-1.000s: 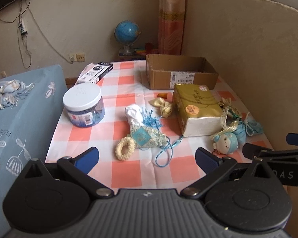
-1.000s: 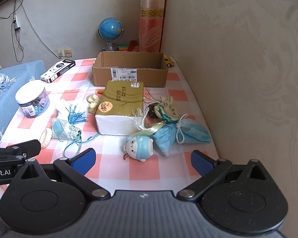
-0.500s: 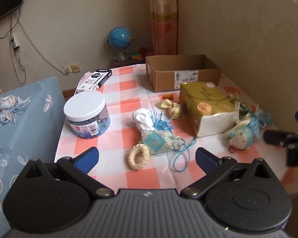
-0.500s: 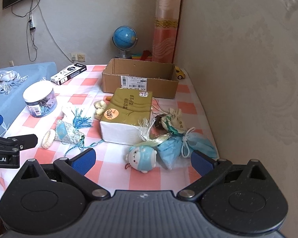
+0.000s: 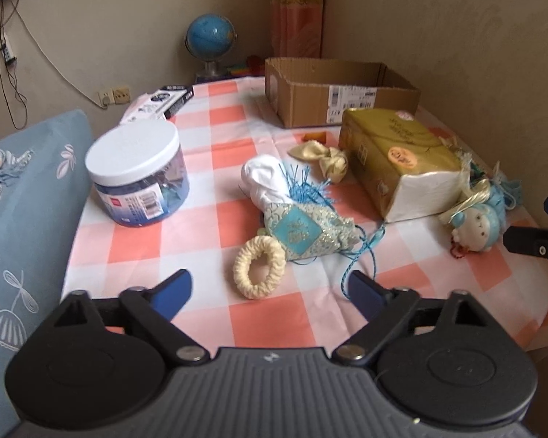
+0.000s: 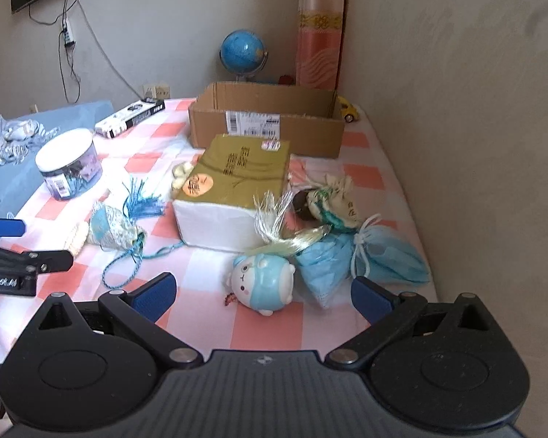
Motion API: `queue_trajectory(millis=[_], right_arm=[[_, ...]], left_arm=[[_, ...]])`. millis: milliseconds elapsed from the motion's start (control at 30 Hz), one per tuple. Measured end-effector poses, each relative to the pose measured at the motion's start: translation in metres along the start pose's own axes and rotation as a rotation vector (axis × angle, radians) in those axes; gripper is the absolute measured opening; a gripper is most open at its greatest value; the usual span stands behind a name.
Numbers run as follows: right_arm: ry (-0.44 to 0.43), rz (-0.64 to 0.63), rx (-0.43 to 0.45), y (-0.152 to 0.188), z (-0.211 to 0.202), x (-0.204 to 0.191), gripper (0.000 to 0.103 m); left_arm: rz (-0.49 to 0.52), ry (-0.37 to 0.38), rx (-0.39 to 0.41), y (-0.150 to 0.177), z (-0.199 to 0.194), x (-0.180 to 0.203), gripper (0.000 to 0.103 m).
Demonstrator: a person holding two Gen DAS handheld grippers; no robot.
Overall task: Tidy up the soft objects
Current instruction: 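Grasp the cream rope ring with the left gripper while the right gripper grasps the blue snowman toy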
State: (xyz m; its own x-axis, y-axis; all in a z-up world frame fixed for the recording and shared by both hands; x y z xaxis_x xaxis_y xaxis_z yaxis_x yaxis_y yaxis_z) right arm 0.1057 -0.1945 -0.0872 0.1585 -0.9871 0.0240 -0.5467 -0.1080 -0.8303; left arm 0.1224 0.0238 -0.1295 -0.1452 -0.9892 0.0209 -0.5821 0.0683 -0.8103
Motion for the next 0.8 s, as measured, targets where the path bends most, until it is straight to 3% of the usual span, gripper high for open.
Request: queue_trajectory(millis=[67,200,533,800], right_arm=[[-0.007,-0.005,-0.015,0.004,0.006,-0.001,0.103],[-0.021,-0.022,-0.037,0.01,0.017,-0.004,0.103],[-0.052,-0.031,-0.095,0.024,0.04,-0.012,0.1],[-0.062,-0.032,-0.125,0.027,0.055,-0.014,0.09]], left_arm=[[-0.015,0.009,-0.016,0.003,0.007,-0.002,0.083],[-0.041,0.024,-0.036,0.007,0.021,-0.007,0.067],[-0.052,0.033,-0.054,0.009,0.042,-0.016,0.059],[-0.037,0.043,-0.046,0.006,0.048,-0.014,0.053]])
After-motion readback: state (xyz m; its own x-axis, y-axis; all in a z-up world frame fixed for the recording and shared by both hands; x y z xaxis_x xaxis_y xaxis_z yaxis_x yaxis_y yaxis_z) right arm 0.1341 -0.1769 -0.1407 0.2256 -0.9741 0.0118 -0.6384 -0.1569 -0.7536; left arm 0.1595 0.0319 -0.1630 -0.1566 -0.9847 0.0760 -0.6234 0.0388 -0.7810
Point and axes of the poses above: each gripper's, at about its wrist camera, not at the fingertips, and z roughly the way its jaws point, x to its right, y to its underside, the point moved 9 cm from there along z, roughly the way its jaws point, and after that the axes turned 11 degrees about x, right-handed, at the moved point
